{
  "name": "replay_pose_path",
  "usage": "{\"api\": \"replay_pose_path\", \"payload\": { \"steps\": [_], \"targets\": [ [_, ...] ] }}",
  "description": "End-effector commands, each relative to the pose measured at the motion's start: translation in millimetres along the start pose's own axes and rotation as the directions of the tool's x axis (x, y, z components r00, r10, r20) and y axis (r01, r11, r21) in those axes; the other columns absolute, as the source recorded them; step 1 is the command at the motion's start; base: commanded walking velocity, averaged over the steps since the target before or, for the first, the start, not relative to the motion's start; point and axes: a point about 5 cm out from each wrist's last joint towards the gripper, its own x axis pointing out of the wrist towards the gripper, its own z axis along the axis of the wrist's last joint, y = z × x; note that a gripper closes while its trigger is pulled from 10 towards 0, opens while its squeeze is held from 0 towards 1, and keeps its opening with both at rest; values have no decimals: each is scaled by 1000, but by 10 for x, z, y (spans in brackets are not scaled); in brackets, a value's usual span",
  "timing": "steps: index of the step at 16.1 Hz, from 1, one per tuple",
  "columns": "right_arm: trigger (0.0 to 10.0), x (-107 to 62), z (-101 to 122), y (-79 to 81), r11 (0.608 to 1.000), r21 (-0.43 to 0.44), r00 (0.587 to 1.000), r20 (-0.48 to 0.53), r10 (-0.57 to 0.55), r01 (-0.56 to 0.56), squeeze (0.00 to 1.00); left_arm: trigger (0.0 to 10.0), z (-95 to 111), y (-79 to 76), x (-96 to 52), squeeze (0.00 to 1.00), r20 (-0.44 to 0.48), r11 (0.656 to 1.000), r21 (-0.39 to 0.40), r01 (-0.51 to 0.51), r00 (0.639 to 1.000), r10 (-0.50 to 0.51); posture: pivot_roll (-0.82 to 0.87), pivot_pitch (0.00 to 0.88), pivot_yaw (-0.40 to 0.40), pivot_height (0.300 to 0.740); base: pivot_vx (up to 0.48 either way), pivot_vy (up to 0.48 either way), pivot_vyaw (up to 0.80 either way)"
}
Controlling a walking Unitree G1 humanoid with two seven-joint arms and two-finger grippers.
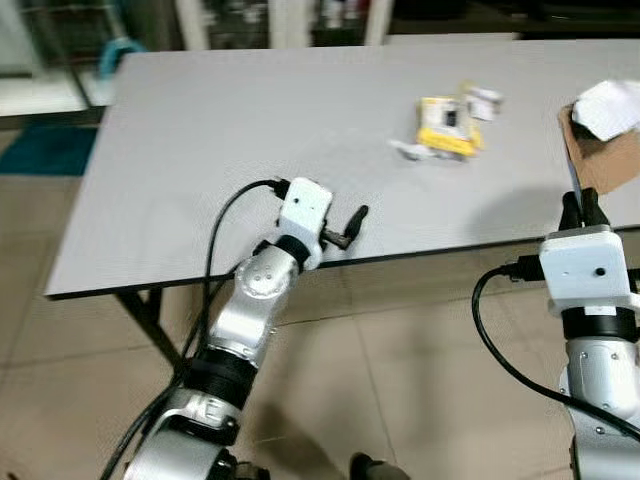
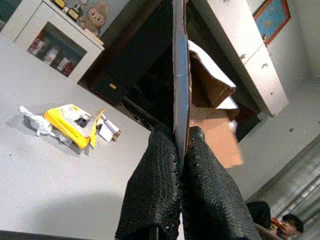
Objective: Picking trash to rubbish bin
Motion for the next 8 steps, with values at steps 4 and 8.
{"api": "replay_pose_path", "payload": {
  "steps": [4,8],
  "targets": [
    [10000,-23,95,34,999,-1,999,29,32,-32,0,10000,-41,3,3,0,-14,1000,-1,-18,1000,18,84,92,-29,740,0,-91,0],
    [10000,-21,101,58,999,4,998,27,48,-48,0,10000,-73,23,6,0,-37,1000,3,-28,999,28,83,93,-28,740,0,-434,0]
  ]
}}
